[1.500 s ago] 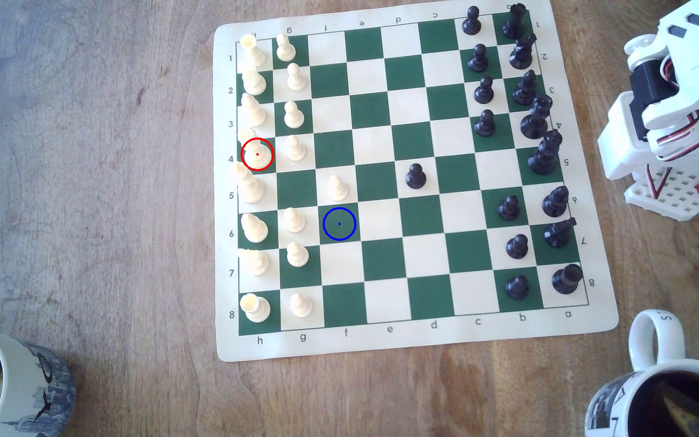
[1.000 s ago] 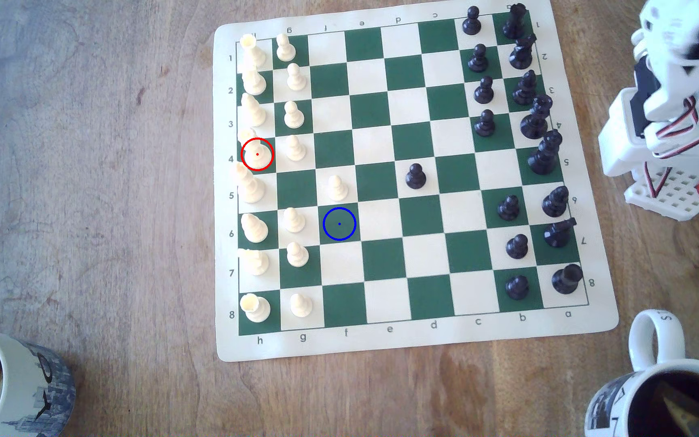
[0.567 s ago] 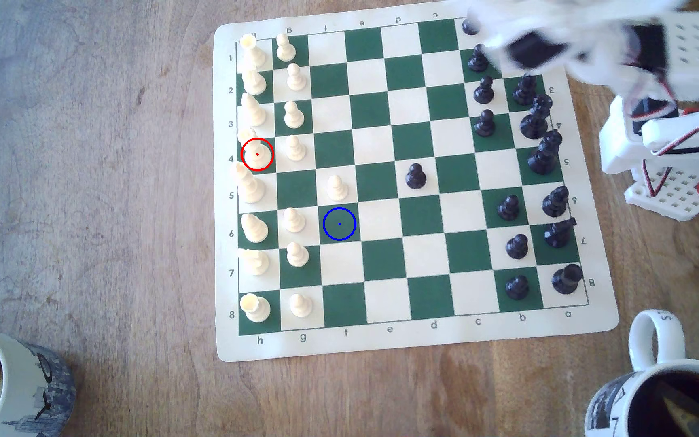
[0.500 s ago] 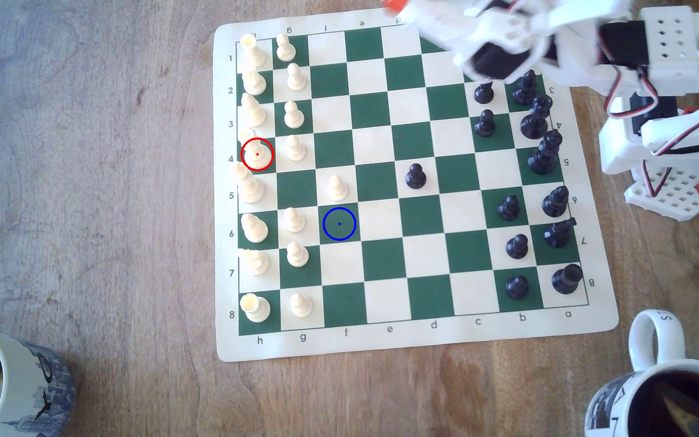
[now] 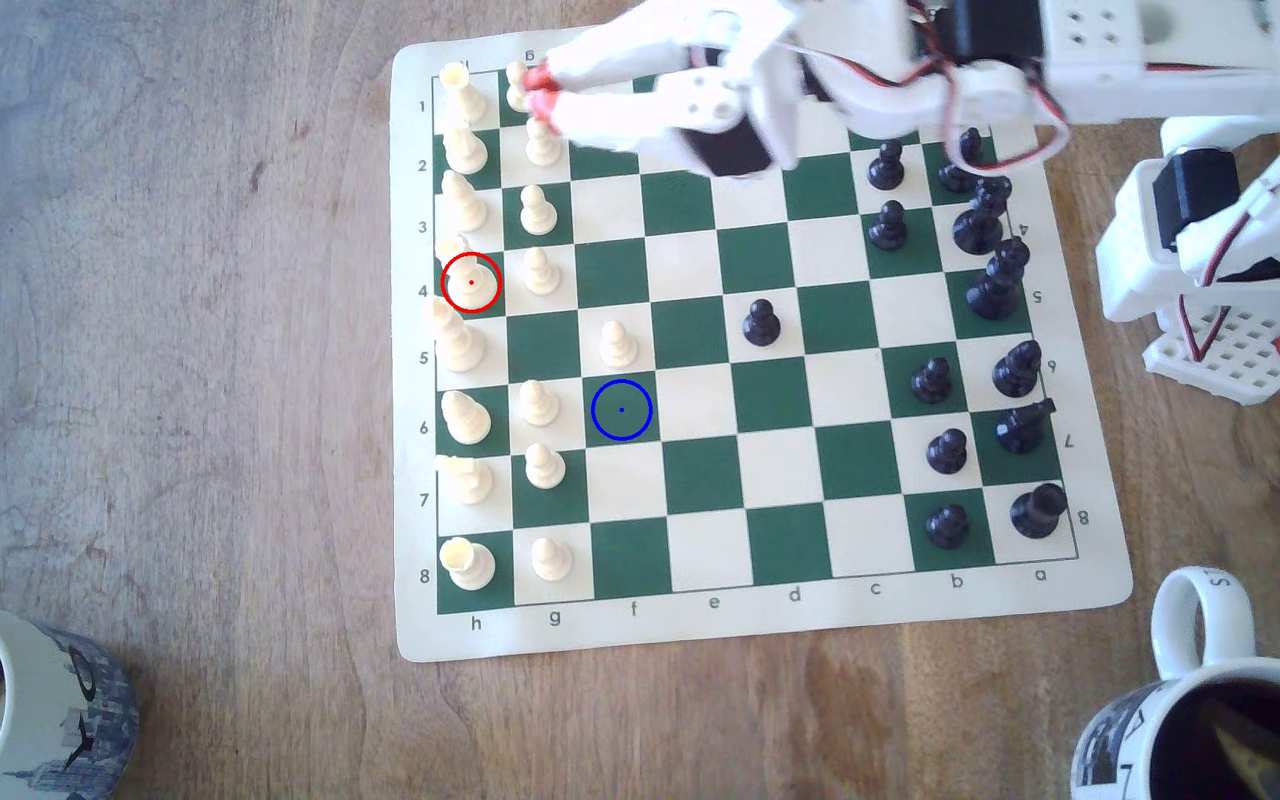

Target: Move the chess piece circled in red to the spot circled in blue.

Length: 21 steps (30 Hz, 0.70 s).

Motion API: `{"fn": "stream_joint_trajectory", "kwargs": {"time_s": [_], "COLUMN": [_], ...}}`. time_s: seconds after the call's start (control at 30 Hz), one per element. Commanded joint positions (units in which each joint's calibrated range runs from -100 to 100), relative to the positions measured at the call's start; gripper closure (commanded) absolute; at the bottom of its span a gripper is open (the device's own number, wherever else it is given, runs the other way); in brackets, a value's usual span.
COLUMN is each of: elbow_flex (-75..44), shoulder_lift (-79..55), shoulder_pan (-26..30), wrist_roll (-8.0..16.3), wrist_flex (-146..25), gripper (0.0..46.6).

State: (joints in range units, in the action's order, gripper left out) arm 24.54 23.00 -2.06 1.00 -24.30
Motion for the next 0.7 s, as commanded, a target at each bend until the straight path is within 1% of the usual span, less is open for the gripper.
{"fn": "stream_joint_trajectory", "kwargs": {"time_s": [0.0,0.23,0.27,0.3,0.47,0.57,0.67], "elbow_flex": [-17.6,-36.7,-42.2,-44.8,-54.6,-67.0,-74.0], "shoulder_lift": [-7.3,-22.9,-26.6,-28.4,-35.6,-43.9,-49.3], "shoulder_pan": [0.8,0.3,0.1,0.1,-0.2,-0.7,-0.9], "wrist_roll": [1.7,3.6,4.2,4.4,5.0,5.3,5.4], "wrist_flex": [-9.0,-20.8,-23.7,-24.9,-29.4,-34.7,-37.4], "gripper": [46.4,46.4,46.4,46.4,45.6,45.5,45.6]}}
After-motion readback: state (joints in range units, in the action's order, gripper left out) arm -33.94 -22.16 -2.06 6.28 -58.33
